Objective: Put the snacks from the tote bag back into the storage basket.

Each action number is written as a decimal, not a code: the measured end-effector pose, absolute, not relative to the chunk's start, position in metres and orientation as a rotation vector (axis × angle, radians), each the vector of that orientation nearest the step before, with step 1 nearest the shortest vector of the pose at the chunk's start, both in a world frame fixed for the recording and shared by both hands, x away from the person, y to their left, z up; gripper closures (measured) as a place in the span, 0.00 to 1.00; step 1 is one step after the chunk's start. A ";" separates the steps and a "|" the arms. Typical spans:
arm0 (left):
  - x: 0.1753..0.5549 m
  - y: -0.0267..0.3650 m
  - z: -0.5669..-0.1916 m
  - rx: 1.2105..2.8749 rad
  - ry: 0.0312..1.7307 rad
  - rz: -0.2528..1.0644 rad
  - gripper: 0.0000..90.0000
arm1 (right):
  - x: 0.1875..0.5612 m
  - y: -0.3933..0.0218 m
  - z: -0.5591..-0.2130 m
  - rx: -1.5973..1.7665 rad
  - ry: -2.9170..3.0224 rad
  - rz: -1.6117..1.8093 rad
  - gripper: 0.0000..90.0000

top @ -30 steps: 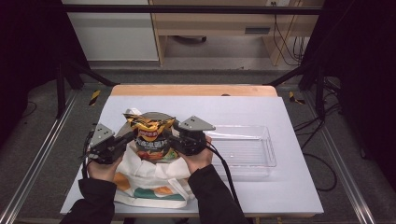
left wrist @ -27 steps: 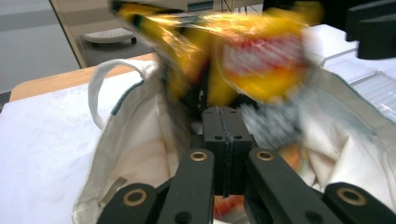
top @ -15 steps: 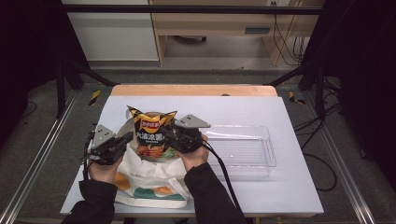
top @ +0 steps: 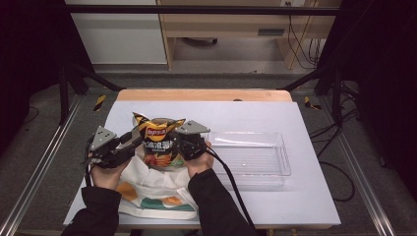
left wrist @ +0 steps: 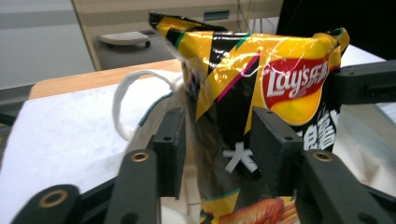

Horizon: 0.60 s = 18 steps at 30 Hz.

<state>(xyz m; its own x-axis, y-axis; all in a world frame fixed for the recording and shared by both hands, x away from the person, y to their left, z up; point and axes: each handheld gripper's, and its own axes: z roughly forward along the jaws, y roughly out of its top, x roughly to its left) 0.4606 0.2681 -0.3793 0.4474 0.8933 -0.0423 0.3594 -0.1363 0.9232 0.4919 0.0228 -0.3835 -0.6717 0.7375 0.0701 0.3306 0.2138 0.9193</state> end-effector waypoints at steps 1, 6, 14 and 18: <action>0.460 0.268 -0.379 1.710 1.078 0.670 0.59 | 0.489 0.022 -0.384 0.970 2.119 1.458 1.00; 0.462 0.264 -0.381 1.736 1.035 0.637 0.52 | 0.481 0.015 -0.386 0.894 2.142 1.494 1.00; 0.472 0.258 -0.387 1.773 1.024 0.551 0.59 | 0.478 0.013 -0.387 0.864 2.158 1.504 1.00; 0.475 0.256 -0.389 1.777 1.039 0.574 0.79 | 0.478 0.013 -0.387 0.867 2.167 1.508 1.00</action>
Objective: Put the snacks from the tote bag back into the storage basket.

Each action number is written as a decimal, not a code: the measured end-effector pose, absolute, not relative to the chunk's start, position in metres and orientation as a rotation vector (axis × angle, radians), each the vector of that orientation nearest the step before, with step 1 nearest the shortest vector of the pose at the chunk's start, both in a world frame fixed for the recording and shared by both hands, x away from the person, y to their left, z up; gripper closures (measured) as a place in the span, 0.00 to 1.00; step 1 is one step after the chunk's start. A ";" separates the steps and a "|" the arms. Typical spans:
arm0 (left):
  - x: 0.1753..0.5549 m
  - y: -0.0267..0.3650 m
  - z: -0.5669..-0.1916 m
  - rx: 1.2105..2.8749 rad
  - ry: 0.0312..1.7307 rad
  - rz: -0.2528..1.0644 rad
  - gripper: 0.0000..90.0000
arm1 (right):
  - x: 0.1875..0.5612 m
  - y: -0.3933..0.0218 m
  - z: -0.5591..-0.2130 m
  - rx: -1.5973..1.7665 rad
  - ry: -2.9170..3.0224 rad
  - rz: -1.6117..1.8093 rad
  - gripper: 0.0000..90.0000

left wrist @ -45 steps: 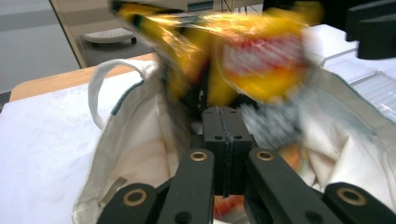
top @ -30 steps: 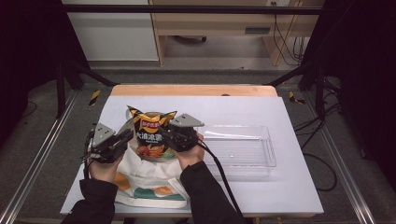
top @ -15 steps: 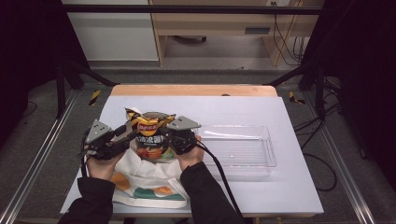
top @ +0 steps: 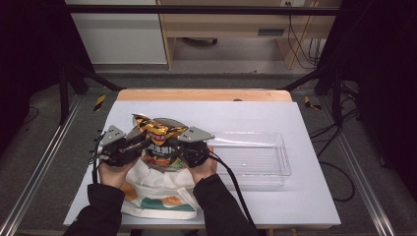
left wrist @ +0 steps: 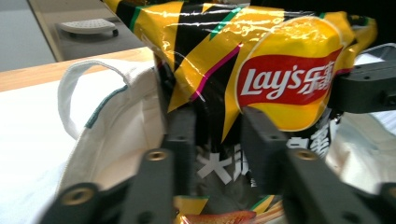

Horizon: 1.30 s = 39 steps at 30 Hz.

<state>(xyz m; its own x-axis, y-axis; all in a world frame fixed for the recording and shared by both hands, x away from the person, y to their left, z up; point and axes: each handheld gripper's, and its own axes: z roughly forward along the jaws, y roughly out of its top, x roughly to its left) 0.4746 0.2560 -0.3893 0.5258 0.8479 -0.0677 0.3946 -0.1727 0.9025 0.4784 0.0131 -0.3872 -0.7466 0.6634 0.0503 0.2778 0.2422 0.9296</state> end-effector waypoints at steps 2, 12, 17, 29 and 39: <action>0.476 0.256 -0.391 1.773 1.047 0.572 0.88 | 0.478 0.014 -0.387 0.868 2.169 1.508 1.00; 0.470 0.254 -0.390 1.790 1.047 0.630 1.00 | 0.475 0.014 -0.386 0.897 2.138 1.505 0.94; 0.468 0.254 -0.390 1.787 1.056 0.633 1.00 | 0.472 0.008 -0.383 0.937 2.066 1.527 0.65; 0.449 0.254 -0.391 1.799 1.041 0.663 1.00 | 0.466 -0.011 -0.381 1.022 1.982 1.517 0.53; 0.443 0.256 -0.393 1.798 1.047 0.669 1.00 | 0.475 -0.002 -0.381 0.972 2.033 1.586 0.91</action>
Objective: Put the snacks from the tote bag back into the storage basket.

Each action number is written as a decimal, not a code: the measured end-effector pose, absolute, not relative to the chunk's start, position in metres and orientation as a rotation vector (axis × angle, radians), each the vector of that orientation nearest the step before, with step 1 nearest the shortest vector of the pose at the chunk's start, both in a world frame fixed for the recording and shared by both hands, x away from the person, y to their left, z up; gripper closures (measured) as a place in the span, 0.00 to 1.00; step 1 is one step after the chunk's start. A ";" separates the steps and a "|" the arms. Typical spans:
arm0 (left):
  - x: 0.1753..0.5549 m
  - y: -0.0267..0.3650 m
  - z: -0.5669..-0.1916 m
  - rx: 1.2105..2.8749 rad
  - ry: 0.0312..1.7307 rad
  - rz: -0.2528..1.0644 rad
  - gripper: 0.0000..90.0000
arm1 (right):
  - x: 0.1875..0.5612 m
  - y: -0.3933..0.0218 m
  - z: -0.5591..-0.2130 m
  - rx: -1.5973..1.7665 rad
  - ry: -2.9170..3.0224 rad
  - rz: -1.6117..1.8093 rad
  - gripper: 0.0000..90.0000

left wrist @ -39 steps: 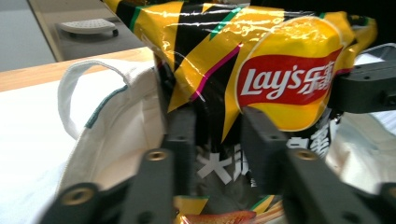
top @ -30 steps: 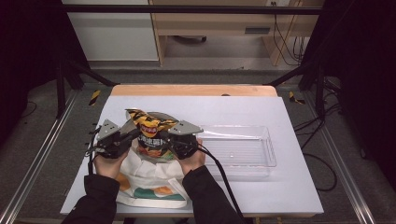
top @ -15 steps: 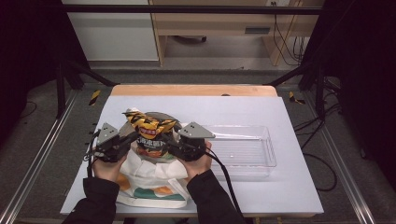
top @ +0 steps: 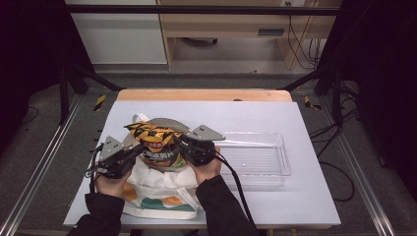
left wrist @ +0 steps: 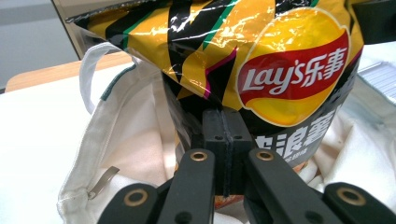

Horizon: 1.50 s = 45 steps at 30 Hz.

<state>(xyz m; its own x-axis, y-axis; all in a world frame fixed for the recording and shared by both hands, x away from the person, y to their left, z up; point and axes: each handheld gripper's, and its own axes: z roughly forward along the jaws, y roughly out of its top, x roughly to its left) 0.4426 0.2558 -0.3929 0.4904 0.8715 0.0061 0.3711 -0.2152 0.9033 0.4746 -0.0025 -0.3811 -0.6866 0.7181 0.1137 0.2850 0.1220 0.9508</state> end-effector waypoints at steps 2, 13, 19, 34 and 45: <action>0.442 0.255 -0.393 1.795 1.042 0.673 1.00 | 0.475 -0.001 -0.381 0.978 2.031 1.580 0.97; 0.453 0.267 -0.381 1.666 1.032 0.641 0.54 | 0.473 -0.003 -0.380 0.918 2.068 1.576 1.00; 0.463 0.269 -0.384 1.664 1.023 0.574 0.70 | 0.475 -0.005 -0.381 0.907 2.081 1.572 1.00; 0.452 0.263 -0.377 1.678 1.009 0.631 1.00 | 0.473 -0.005 -0.377 0.957 2.049 1.610 1.00; 0.427 0.261 -0.345 1.605 0.973 0.669 1.00 | 0.463 -0.008 -0.344 0.923 1.995 1.677 1.00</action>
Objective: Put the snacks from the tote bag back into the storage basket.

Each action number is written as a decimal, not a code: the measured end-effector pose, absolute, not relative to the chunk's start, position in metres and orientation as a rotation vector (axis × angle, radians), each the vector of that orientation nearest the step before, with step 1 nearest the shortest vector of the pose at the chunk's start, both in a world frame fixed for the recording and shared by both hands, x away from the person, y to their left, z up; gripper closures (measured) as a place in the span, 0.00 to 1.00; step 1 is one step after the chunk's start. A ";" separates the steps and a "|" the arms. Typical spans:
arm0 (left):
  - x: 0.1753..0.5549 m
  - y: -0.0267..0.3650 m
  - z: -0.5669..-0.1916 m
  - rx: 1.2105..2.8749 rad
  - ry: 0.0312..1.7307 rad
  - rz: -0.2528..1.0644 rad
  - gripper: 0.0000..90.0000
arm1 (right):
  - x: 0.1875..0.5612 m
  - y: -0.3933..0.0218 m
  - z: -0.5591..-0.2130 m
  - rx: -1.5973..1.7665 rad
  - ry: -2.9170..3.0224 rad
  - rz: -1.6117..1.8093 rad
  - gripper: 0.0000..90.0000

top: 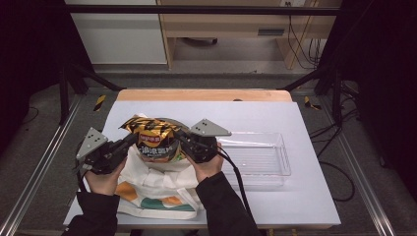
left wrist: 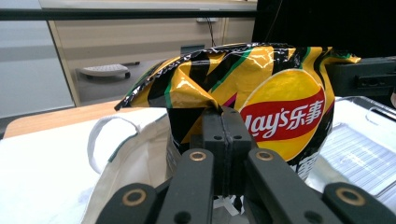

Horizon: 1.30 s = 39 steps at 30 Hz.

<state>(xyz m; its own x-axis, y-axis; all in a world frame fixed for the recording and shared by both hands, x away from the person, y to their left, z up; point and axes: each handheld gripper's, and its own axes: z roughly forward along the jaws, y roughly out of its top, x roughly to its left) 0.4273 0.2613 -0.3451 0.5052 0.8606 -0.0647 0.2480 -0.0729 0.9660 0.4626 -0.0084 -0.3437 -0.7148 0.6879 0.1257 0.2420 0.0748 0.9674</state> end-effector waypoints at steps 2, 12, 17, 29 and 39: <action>0.425 0.260 -0.341 1.597 0.970 0.672 1.00 | 0.461 -0.009 -0.338 0.913 1.985 1.684 1.00; 0.414 0.250 -0.323 1.564 0.943 0.687 1.00 | 0.455 -0.019 -0.315 0.881 1.965 1.703 1.00; 0.410 0.244 -0.314 1.555 0.927 0.689 1.00 | 0.451 -0.027 -0.306 0.866 1.955 1.711 1.00; 0.408 0.226 -0.285 1.553 0.890 0.718 1.00 | 0.444 -0.043 -0.279 0.837 1.918 1.717 1.00; 0.413 0.201 -0.269 1.555 0.862 0.713 1.00 | 0.439 -0.067 -0.260 0.847 1.869 1.705 1.00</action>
<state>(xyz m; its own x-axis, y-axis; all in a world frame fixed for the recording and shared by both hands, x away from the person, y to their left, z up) 0.4130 0.2007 -0.2688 0.5439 0.8389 -0.0190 0.1384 -0.0674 0.9881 0.4395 -0.0671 -0.2604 -0.6996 0.7116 0.0644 0.1293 0.0374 0.9909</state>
